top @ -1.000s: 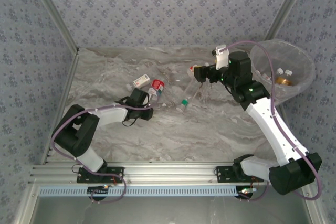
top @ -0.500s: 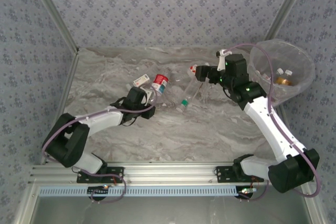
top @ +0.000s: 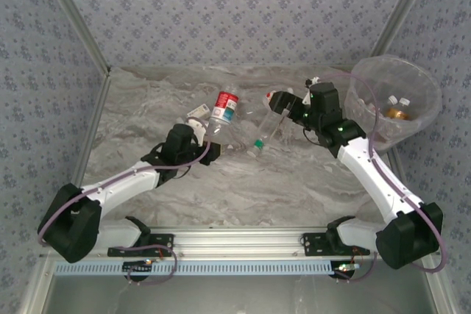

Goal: Put the plastic bottles in the bin

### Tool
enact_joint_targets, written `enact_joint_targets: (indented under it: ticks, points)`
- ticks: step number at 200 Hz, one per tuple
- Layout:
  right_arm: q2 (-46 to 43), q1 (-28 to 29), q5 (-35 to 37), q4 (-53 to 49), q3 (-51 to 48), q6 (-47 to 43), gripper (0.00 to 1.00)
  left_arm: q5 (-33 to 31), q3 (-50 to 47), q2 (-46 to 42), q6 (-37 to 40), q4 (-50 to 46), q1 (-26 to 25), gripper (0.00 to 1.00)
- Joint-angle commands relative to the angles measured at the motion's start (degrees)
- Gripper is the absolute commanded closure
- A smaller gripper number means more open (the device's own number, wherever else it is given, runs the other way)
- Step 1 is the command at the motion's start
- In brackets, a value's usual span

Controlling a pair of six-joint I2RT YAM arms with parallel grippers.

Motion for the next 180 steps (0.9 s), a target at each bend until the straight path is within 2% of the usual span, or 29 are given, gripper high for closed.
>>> enact_joint_targets:
  ticks: [1,54,97,180]
  points:
    - [0.7,1.3,-4.6,6.3,-1.7,7.6,0.00,2.9,0.1,-0.9,-3.7,5.8,-1.3,1.00]
    - [2.3,2.7,-10.9,14.7,-2.4,13.5,0.00,3.3,1.0,-0.2,-4.5,7.2,-3.1,1.00]
    - [6.2,5.4,-10.6,16.8,-0.9,14.0,0.00,5.6,1.7,0.3,-4.8,9.4,-3.4,1.00]
    - [14.2,6.7,-12.2,22.8,2.4,15.4,0.00,11.8,2.5,2.3,-5.0,13.3,-3.4,1.00]
